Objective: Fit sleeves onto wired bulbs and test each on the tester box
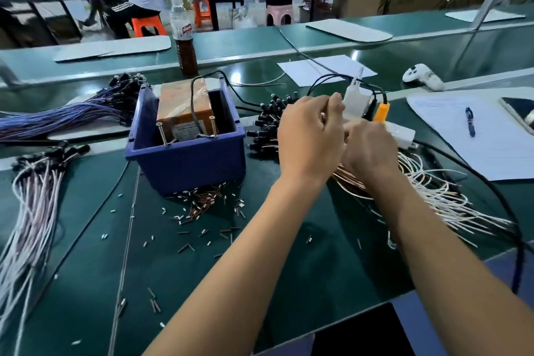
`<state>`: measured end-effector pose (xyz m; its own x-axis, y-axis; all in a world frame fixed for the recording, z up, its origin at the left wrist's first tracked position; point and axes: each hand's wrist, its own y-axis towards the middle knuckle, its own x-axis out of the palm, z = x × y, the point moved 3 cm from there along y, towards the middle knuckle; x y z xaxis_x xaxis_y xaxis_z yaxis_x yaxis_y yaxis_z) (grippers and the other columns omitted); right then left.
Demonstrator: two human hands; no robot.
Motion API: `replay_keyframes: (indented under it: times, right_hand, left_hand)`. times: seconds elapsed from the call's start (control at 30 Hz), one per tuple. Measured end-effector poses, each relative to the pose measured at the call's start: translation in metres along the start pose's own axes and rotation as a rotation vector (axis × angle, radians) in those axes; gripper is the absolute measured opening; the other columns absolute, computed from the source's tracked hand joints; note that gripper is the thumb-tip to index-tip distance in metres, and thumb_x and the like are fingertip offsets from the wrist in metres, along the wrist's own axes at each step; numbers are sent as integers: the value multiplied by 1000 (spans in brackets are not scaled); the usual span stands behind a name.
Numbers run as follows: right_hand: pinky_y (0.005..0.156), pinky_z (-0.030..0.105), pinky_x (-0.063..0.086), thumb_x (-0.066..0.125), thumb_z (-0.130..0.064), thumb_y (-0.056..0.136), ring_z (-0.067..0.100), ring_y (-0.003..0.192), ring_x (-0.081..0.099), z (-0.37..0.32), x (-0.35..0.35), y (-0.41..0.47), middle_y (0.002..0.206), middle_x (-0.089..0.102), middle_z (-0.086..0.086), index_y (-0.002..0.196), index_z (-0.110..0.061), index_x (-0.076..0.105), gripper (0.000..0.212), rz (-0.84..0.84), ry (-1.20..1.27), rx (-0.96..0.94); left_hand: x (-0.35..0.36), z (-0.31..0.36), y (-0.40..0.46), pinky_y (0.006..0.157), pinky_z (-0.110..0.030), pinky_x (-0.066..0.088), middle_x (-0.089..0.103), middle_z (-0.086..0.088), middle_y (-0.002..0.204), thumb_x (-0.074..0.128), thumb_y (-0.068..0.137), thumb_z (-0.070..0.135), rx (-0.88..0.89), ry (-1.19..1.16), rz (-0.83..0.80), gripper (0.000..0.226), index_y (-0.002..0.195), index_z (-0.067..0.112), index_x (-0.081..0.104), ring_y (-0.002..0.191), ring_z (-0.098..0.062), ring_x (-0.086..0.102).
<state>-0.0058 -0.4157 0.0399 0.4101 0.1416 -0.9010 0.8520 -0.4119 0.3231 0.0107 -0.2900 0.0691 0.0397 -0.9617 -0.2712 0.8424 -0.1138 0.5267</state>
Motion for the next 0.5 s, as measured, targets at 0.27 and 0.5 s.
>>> replay_keyframes:
  times: [0.27,0.5]
  right_hand:
    - [77,30,47,59,-21,92,35,88,70,7,-38,-20,96,78,15,105,-11,78,26,501,338,231]
    - [61,17,46,61,-14,96,3,62,60,-139,-32,-80,75,67,-7,95,-13,75,15,455,673,-403]
  left_hand:
    - [-110,-43,-36,55,-38,47,62,7,64,49,107,22,131,-76,252,40,76,10,72,58,-18,60]
    - [-235,-102,-30,55,-40,26,52,-1,54,49,100,22,-33,354,625,42,60,9,53,51,-22,42]
